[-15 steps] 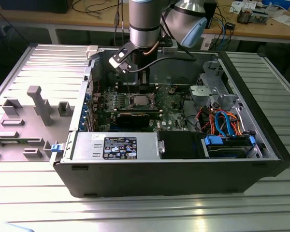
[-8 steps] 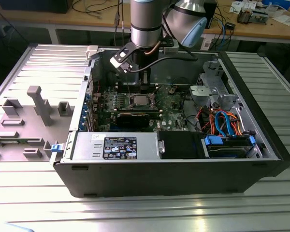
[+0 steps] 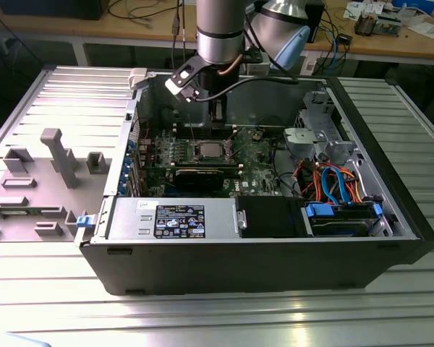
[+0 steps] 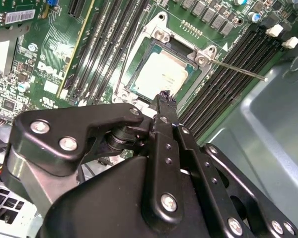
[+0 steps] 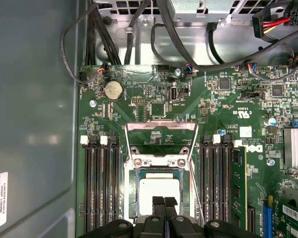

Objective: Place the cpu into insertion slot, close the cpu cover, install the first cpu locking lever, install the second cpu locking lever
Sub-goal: 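Close the cpu cover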

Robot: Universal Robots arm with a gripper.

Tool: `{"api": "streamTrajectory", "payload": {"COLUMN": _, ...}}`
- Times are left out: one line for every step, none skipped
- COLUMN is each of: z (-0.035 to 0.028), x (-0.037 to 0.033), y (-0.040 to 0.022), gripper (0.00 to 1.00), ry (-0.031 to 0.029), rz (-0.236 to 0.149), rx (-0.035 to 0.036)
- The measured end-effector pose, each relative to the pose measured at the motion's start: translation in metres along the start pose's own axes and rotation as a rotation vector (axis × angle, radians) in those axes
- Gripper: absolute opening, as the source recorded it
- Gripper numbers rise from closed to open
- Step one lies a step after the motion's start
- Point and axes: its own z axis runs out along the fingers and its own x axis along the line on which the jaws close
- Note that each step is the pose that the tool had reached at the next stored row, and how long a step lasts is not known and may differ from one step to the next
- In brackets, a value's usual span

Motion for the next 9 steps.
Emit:
{"api": "streamTrajectory", "payload": {"z": 0.0001, "x": 0.0000, "y": 0.0012, "gripper": 0.11, "ry": 0.0001, "rz": 0.000, "rx": -0.0001}}
{"api": "streamTrajectory", "payload": {"z": 0.0001, "x": 0.0000, "y": 0.0021, "gripper": 0.11, "ry": 0.0002, "rz": 0.000, "rx": -0.0001}}
{"api": "streamTrajectory", "payload": {"z": 0.0002, "x": 0.0000, "y": 0.0029, "gripper": 0.11, "ry": 0.0002, "rz": 0.000, "rx": -0.0001}}
{"api": "streamTrajectory", "payload": {"z": 0.0002, "x": 0.0000, "y": 0.0030, "gripper": 0.11, "ry": 0.0002, "rz": 0.000, "rx": -0.0001}}
{"api": "streamTrajectory", "payload": {"z": 0.0002, "x": 0.0000, "y": 0.0030, "gripper": 0.11, "ry": 0.0002, "rz": 0.000, "rx": -0.0001}}
{"api": "streamTrajectory", "payload": {"z": -0.0002, "x": 0.0001, "y": 0.0031, "gripper": 0.11, "ry": 0.0002, "rz": 0.000, "rx": -0.0002}}
{"api": "streamTrajectory", "payload": {"z": -0.0009, "x": 0.0000, "y": 0.0032, "gripper": 0.11, "ry": 0.0001, "rz": 0.000, "rx": -0.0001}}
{"api": "streamTrajectory", "payload": {"z": -0.0028, "x": 0.0000, "y": 0.0032, "gripper": 0.11, "ry": 0.0002, "rz": 0.000, "rx": -0.0001}}
{"api": "streamTrajectory", "payload": {"z": -0.0050, "x": 0.0000, "y": 0.0033, "gripper": 0.11, "ry": 0.0002, "rz": 0.000, "rx": -0.0001}}
